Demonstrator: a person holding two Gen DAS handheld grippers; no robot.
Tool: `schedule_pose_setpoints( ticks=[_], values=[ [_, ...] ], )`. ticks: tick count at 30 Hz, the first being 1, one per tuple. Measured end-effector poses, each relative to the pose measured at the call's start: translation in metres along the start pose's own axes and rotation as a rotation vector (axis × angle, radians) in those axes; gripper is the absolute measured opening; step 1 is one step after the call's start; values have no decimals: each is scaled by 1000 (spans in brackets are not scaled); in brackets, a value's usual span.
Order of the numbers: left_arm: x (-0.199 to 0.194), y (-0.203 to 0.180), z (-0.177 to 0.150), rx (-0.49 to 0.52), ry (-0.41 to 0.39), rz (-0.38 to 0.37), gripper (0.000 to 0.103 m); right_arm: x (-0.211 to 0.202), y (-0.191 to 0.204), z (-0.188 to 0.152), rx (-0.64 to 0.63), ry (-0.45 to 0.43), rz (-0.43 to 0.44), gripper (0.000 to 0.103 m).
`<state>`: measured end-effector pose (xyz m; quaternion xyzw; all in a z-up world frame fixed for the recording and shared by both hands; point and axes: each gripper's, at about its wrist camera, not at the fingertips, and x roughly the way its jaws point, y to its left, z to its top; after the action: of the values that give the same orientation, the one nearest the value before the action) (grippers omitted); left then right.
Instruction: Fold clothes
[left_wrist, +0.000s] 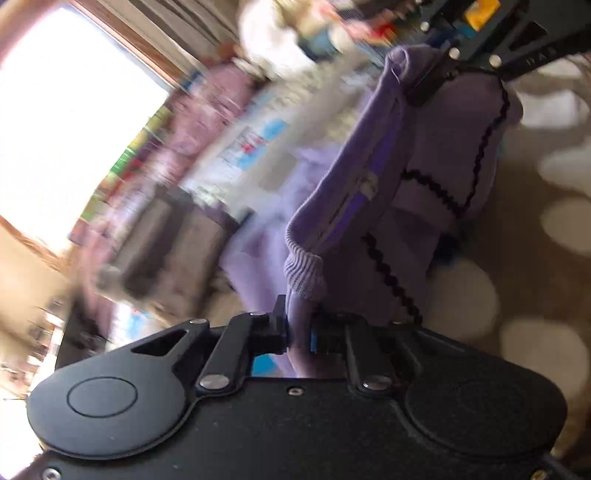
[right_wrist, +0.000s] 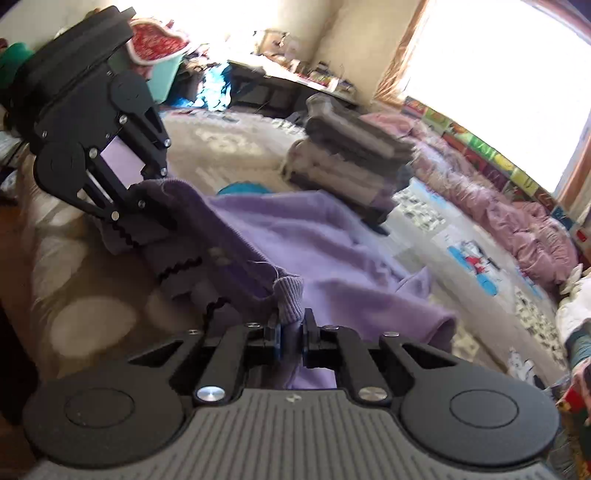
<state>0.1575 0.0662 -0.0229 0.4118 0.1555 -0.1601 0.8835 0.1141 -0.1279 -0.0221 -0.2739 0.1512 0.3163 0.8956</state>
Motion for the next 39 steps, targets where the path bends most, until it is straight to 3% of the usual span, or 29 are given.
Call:
schedule_pose_setpoints(
  ticks=[2, 4, 5, 7, 8, 12, 14, 17, 19, 22, 25, 29, 30, 33, 35, 36, 39],
  values=[
    [-38, -13, -9, 3, -195, 76, 8, -28, 2, 14, -67, -176, -109, 12],
    [-48, -57, -38, 175, -193, -12, 9, -44, 26, -3, -162, -221, -94, 12],
    [-45, -76, -53, 231, -153, -43, 9, -41, 44, -22, -227, -172, -50, 12],
    [-39, -113, -82, 341, -74, -106, 9, -18, 83, -69, -362, 22, 73, 11],
    [-37, -129, -95, 387, -41, -130, 9, -14, 97, -86, -377, 73, 134, 11],
    [-45, -142, -110, 403, -44, -87, 9, -21, 110, -103, -308, 79, 126, 12],
    [-47, -145, -110, 444, -46, -76, 9, -23, 111, -104, -339, 75, 118, 12],
    [-59, -143, -108, 453, -18, -143, 10, -28, 108, -104, -359, 89, 126, 13],
    [-78, -136, -103, 393, 11, -221, 15, -34, 107, -101, -366, 109, 159, 16],
    [-102, -101, -87, 122, -5, -314, 20, -55, 104, -98, -385, 117, 194, 16],
    [-99, -66, -68, -183, -80, -257, 20, -69, 93, -82, -276, 73, 211, 16],
    [-46, -58, -55, -505, 8, -187, 20, -37, 73, -55, 29, 20, 179, 16],
    [-38, -70, -58, -544, 41, -204, 19, -25, 69, -55, 102, 31, 172, 17],
    [-49, -138, -74, -374, 95, -222, 19, 1, 82, -78, 111, 145, 179, 21],
    [-64, -128, -73, -388, 99, -268, 19, -4, 90, -90, 61, 153, 173, 21],
    [-70, -120, -74, -414, 99, -277, 27, -10, 89, -92, 70, 150, 173, 21],
    [-81, -58, -108, -771, 71, -98, 28, -26, 76, -96, 183, 84, 170, 20]
  ],
)
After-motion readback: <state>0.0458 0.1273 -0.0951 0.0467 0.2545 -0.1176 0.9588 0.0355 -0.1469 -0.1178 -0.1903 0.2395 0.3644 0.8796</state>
